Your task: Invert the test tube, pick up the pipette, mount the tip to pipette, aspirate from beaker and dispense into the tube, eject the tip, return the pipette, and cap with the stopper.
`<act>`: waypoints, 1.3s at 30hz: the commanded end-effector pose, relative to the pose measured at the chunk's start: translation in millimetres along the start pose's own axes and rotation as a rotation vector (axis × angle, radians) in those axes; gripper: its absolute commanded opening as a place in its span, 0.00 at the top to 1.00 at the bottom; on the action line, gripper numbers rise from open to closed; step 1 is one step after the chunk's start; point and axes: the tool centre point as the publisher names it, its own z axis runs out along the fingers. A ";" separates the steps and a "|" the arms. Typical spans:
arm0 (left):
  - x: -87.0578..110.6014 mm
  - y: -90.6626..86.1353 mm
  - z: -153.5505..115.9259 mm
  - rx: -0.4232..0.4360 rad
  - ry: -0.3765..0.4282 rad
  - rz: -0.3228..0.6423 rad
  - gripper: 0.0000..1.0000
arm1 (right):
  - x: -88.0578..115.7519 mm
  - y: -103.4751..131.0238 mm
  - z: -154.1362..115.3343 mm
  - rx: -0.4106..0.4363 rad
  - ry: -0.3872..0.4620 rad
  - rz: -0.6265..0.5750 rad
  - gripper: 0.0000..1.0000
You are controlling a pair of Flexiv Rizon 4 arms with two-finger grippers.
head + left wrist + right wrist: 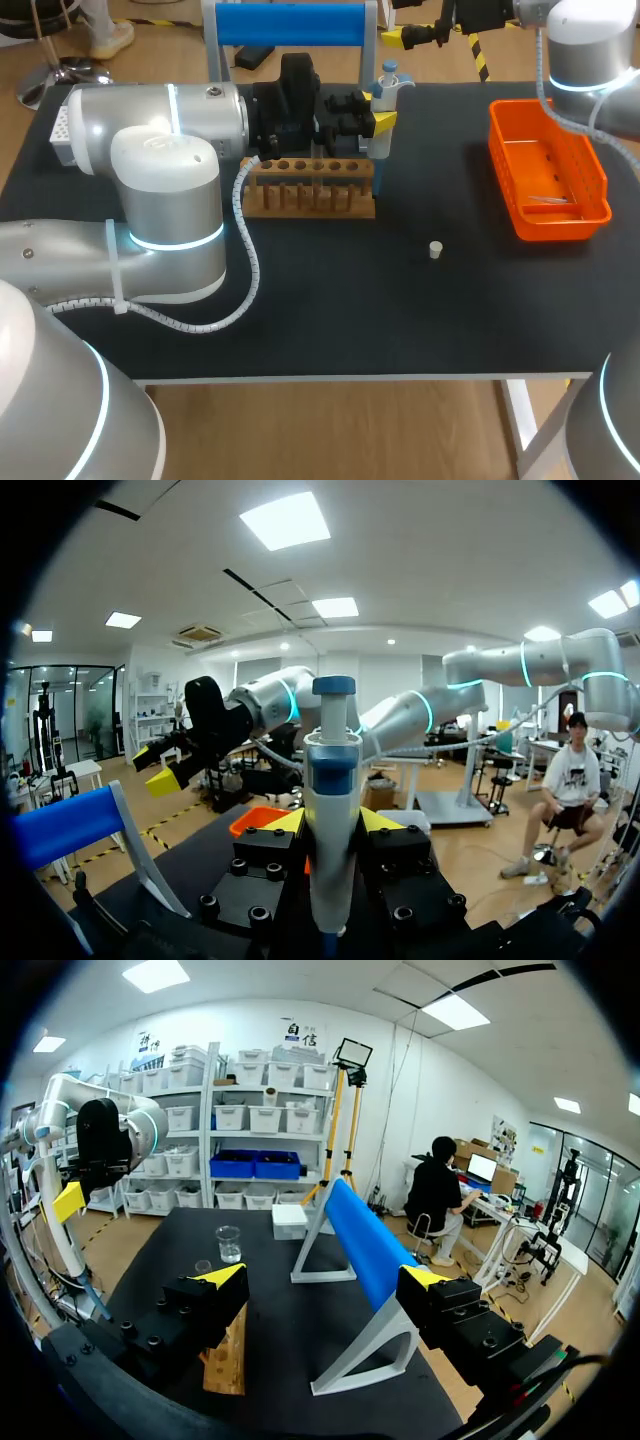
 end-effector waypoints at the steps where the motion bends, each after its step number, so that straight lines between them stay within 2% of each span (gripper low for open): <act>1: 0.7 1.1 1.2 0.005 -0.004 0.001 1.00 | -0.8 0.9 -1.2 0.004 0.004 0.001 0.00; 20: 0.7 1.1 1.2 0.005 -0.004 0.001 1.00 | 9.9 -1.7 22.7 0.028 0.010 -0.030 0.00; 35: 0.7 1.1 1.2 0.005 -0.004 0.001 1.00 | 12.0 -0.1 22.2 0.016 0.017 -0.035 0.00; 39: -2.6 2.8 -11.0 -0.027 -0.019 -0.010 1.00 | 12.0 -0.1 22.2 0.016 0.017 -0.035 0.00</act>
